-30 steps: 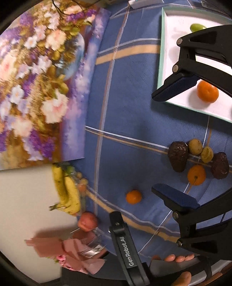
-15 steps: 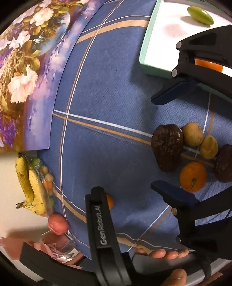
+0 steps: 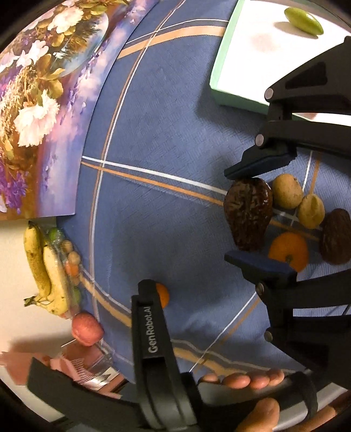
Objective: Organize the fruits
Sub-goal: 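Grasp the loose tangerine with the left gripper while the right gripper closes on a brown date, then carry the tangerine with the left gripper while the right gripper carries the date to the tray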
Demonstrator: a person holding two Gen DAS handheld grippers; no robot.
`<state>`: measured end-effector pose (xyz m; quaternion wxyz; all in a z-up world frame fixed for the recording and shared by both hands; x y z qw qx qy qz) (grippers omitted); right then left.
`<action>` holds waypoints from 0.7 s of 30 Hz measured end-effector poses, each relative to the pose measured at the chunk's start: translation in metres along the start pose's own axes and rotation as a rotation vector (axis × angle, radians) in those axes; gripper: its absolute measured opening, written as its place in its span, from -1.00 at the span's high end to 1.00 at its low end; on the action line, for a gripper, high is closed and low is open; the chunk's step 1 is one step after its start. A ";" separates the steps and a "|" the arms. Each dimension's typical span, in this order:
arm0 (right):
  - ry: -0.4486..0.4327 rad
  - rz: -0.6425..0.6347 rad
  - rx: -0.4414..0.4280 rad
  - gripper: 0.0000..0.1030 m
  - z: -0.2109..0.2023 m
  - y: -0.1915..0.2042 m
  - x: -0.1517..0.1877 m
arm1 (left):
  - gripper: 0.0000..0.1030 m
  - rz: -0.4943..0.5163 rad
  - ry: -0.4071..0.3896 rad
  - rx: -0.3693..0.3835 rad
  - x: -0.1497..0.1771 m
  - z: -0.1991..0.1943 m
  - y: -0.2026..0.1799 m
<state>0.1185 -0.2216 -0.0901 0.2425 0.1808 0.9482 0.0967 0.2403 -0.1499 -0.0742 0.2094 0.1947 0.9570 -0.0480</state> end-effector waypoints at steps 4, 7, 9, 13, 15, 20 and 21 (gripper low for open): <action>-0.029 0.002 0.006 -0.08 -0.016 0.000 -0.004 | 0.31 -0.002 -0.034 0.000 -0.004 -0.022 0.000; -0.040 0.009 0.018 -0.08 -0.028 -0.002 -0.004 | 0.31 0.001 -0.045 0.001 -0.002 -0.038 -0.003; -0.043 0.017 0.025 -0.08 -0.033 -0.003 -0.004 | 0.31 0.008 -0.046 0.003 0.001 -0.046 -0.005; -0.048 0.032 0.043 -0.08 -0.049 -0.007 -0.001 | 0.31 0.014 -0.040 0.013 0.010 -0.059 -0.010; -0.055 0.040 0.051 -0.08 -0.060 -0.009 0.001 | 0.31 0.019 -0.042 0.015 0.014 -0.070 -0.013; -0.085 0.076 0.060 -0.08 -0.092 -0.015 0.010 | 0.31 0.022 -0.057 0.024 0.023 -0.096 -0.018; -0.088 0.092 0.049 -0.08 -0.097 -0.017 0.012 | 0.31 0.025 -0.064 0.027 0.026 -0.103 -0.020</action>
Point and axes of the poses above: each gripper's, at about its wrist camera, not at the fingertips, and z roughly the way its jaws point, y to its left, x to its underside, the point moved 4 cm from there along z, roughly the way its jaws point, and after that the axes turned 9 degrees about -x, right-handed, at the moved point
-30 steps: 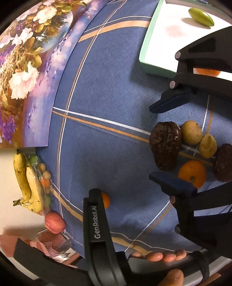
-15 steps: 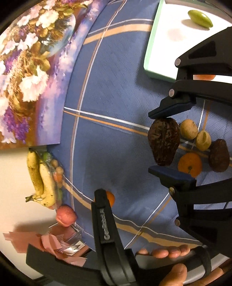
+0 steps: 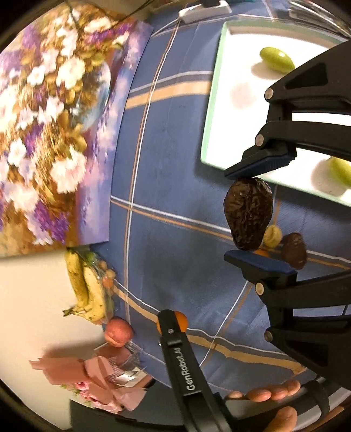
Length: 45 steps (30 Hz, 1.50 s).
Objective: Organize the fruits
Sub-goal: 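Carry the tangerine with the left gripper while the right gripper carries the date to the tray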
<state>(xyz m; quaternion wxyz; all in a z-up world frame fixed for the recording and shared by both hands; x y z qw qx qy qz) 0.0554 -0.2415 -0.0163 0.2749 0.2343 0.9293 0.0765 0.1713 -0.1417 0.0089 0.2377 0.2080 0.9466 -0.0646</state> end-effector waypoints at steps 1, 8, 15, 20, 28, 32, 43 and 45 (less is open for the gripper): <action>-0.004 0.008 -0.002 -0.08 -0.006 -0.002 0.002 | 0.31 0.003 -0.006 0.003 0.003 -0.006 -0.002; -0.039 0.043 0.002 -0.08 -0.048 -0.016 0.024 | 0.31 0.062 -0.041 0.006 0.028 -0.043 -0.023; -0.049 0.106 0.001 -0.08 -0.073 -0.040 0.053 | 0.31 0.107 -0.058 0.026 0.054 -0.064 -0.047; -0.055 0.153 0.018 -0.08 -0.085 -0.064 0.063 | 0.31 0.150 -0.040 0.041 0.067 -0.063 -0.071; -0.065 0.225 0.088 -0.08 -0.095 -0.113 0.068 | 0.31 0.235 -0.007 0.072 0.085 -0.052 -0.119; -0.063 0.284 0.166 -0.08 -0.100 -0.149 0.075 | 0.31 0.274 0.019 0.094 0.095 -0.044 -0.145; -0.060 0.369 0.220 -0.08 -0.110 -0.200 0.086 | 0.31 0.346 0.086 0.120 0.117 -0.023 -0.193; -0.055 0.374 0.227 -0.08 -0.108 -0.204 0.086 | 0.31 0.354 0.093 0.121 0.119 -0.020 -0.199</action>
Point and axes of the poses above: each gripper's, at about its wrist camera, not at the fingertips, and z roughly the way its jaws point, y to its left, x to its underside, the point moved 4 cm from there along z, roughly the way its jaws point, and after that the axes turned 9 degrees about -x, right-handed, at the moved point
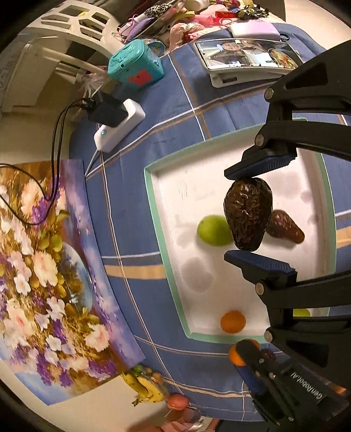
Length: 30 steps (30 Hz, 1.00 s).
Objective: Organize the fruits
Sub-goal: 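Carry the tangerine with the left gripper while the right gripper carries the date to the tray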
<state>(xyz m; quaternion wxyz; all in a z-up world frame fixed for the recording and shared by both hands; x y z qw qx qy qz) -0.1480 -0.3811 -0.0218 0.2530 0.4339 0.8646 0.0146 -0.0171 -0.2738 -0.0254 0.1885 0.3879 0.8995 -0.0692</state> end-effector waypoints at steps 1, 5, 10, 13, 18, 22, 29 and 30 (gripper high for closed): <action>0.003 0.004 0.003 -0.08 0.001 -0.002 0.000 | 0.31 0.004 0.003 0.001 0.000 0.002 -0.002; 0.012 0.018 0.004 -0.08 0.007 -0.009 -0.001 | 0.31 0.018 0.021 0.001 0.001 0.011 -0.010; 0.035 0.034 0.000 -0.08 0.017 -0.013 0.002 | 0.31 0.033 0.053 -0.004 0.005 0.025 -0.017; 0.053 0.042 0.000 -0.08 0.025 -0.015 0.004 | 0.31 0.035 0.072 -0.004 0.009 0.032 -0.020; 0.101 0.067 0.010 -0.08 0.047 -0.023 0.011 | 0.31 0.033 0.111 -0.013 0.017 0.047 -0.022; 0.145 0.076 0.046 -0.08 0.066 -0.029 0.017 | 0.31 0.028 0.123 -0.017 0.021 0.056 -0.024; 0.143 0.073 0.049 -0.08 0.069 -0.031 0.016 | 0.31 0.026 0.121 -0.024 0.021 0.056 -0.026; 0.143 0.076 0.047 -0.08 0.070 -0.031 0.016 | 0.31 0.026 0.122 -0.024 0.022 0.056 -0.026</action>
Point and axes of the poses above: each gripper's, at about its wrist camera, not at the fingertips, and z roughly the way its jaws point, y to its left, x to its underside, the point moved 4 cm from there along z, roughly the way its jaws point, and after that the axes turned 9 degrees about -x, right-handed, at the moved point
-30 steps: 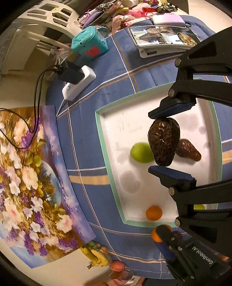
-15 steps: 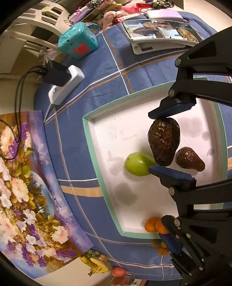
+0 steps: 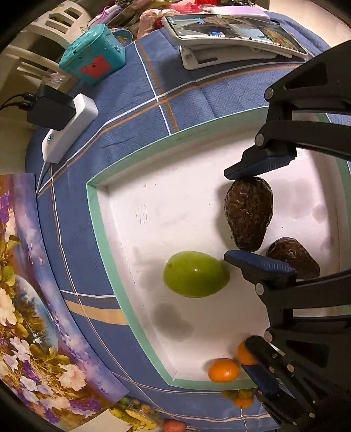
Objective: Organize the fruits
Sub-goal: 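Carry the tangerine with the left gripper while the right gripper carries the date to the tray, then open the left gripper over the tray while the right gripper releases the date inside it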
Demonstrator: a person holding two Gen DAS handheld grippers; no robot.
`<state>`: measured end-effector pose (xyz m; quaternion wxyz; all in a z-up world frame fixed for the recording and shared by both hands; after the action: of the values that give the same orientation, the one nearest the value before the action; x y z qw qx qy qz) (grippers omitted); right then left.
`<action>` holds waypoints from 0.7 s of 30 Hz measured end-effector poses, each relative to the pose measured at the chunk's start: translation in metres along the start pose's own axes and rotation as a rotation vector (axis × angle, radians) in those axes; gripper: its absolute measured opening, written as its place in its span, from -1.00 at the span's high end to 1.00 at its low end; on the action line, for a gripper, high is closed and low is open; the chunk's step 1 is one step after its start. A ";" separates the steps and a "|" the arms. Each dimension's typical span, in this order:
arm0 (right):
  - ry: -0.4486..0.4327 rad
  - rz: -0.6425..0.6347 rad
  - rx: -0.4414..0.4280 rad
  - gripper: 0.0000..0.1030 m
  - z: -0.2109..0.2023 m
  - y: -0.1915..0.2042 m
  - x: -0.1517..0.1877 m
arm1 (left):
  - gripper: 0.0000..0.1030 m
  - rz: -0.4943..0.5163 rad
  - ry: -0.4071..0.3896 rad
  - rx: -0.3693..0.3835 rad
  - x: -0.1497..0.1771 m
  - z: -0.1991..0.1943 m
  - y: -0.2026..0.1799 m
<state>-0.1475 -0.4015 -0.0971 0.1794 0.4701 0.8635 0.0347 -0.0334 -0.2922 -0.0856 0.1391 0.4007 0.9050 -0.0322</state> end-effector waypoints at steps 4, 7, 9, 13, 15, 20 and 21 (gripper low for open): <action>0.002 0.005 -0.005 -0.09 0.001 0.000 0.000 | 0.30 0.001 0.003 -0.003 -0.001 -0.001 0.001; 0.005 0.004 -0.005 -0.09 0.000 -0.001 0.002 | 0.29 -0.002 0.008 -0.001 -0.003 -0.001 0.001; 0.005 0.006 -0.006 -0.09 -0.001 -0.002 0.002 | 0.26 -0.006 0.008 -0.001 -0.005 -0.001 0.001; 0.003 0.011 -0.012 -0.09 -0.001 -0.003 0.003 | 0.04 -0.012 -0.011 0.014 -0.007 -0.010 0.003; 0.003 0.010 -0.010 -0.09 -0.001 -0.003 0.003 | 0.02 -0.017 -0.029 0.023 -0.010 -0.018 0.004; -0.028 -0.004 0.000 -0.09 -0.018 0.000 -0.002 | -0.01 -0.042 -0.089 0.034 -0.019 -0.044 0.013; -0.037 -0.006 0.001 -0.09 -0.022 0.001 -0.003 | -0.07 -0.048 -0.105 0.035 -0.021 -0.051 0.016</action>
<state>-0.1531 -0.4013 -0.0752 0.1953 0.4681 0.8614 0.0252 -0.0192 -0.2878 -0.0300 0.1786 0.3790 0.9051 -0.0724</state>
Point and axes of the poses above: each gripper's, at about its wrist camera, not at the fingertips, and z roughly the way its jaws point, y to its left, x to its underside, the point moved 4 cm from there along z, roughly the way its jaws point, and after that the axes turned 9 degrees about -x, right-handed, at the moved point
